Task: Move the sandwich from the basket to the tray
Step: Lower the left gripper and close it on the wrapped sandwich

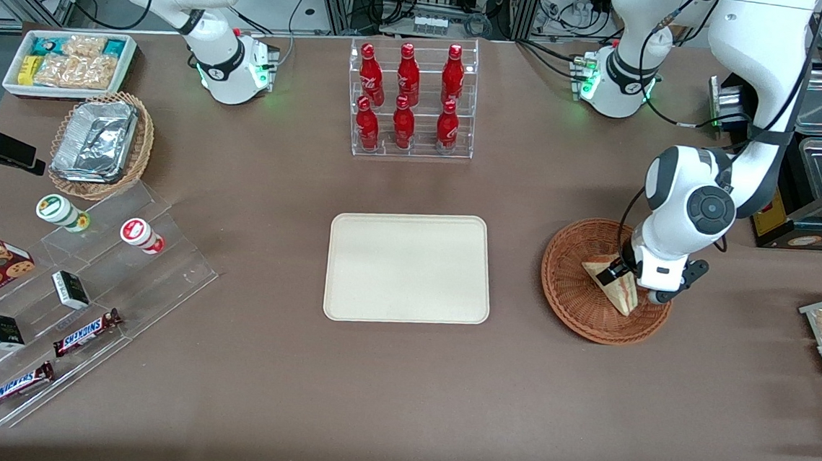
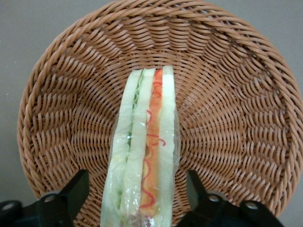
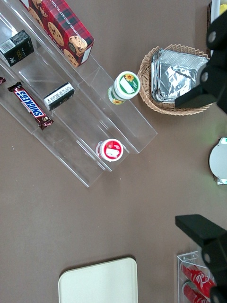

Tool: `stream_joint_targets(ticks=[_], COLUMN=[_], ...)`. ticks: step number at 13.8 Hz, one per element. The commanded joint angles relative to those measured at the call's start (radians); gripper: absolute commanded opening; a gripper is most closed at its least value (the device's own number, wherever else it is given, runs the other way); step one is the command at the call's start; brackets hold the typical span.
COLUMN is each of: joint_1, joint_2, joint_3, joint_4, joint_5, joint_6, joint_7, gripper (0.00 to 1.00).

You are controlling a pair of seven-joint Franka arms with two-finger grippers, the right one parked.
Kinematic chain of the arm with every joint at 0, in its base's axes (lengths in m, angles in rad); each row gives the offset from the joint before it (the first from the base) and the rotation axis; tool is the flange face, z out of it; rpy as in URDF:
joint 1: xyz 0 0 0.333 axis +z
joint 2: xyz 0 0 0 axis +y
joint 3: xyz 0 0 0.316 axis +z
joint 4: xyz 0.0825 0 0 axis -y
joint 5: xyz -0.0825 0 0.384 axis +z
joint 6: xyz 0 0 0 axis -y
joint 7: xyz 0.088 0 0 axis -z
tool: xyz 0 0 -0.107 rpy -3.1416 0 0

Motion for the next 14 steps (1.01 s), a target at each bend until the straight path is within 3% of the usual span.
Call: stream_joint_targets(ticks=[1,2,8,14], joint_1=[-0.002,-0.002,-0.002,-0.016], joint_2=[-0.004,-0.007,-0.045,-0.033], joint_3=[-0.001,-0.001,-0.003,-0.010], joint_4=[-0.022,-0.020,0.091,0.288], joint_5=[-0.002,-0.002,-0.002,-0.010], joint_6=[0.017,0.011,-0.146,-0.364], joint_7=[-0.041,-0.042,-0.013,0.210], gripper=[0.05,0.00,0.00,0.00])
